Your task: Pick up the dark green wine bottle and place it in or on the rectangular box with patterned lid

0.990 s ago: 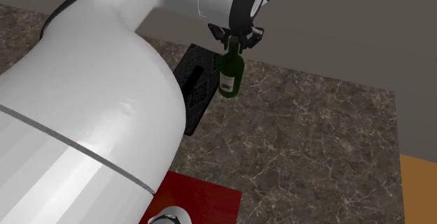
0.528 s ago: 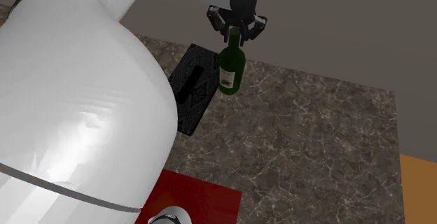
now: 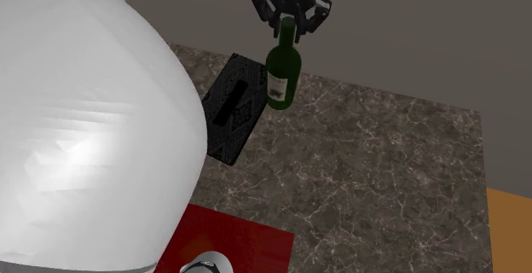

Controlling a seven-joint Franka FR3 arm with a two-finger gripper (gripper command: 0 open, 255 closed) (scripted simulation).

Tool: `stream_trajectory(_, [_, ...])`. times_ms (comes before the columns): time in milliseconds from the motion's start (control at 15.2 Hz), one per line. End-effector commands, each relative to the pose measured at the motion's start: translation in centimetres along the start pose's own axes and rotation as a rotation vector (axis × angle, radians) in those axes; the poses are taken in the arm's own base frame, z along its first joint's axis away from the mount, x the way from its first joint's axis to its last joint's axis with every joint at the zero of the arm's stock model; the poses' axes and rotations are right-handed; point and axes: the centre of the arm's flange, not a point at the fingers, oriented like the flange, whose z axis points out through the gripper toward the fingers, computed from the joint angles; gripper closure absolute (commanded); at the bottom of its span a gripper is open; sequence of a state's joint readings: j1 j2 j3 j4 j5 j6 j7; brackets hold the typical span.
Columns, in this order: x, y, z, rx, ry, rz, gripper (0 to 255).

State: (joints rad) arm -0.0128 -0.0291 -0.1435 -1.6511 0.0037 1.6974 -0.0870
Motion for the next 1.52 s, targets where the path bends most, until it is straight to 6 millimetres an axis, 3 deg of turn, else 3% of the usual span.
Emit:
stream_trajectory(0, [0.1,-0.1,-1.0,0.0,0.0,0.0,255])
stream_trajectory(132, [0.1,-0.1,-1.6,0.0,0.0,0.0,255])
stream_trajectory(1188, [-2.0,-16.7,-15.3,0.0,0.0,0.0,255])
stream_trajectory(1452, [-2.2,-16.7,-13.2,0.0,0.0,0.0,255])
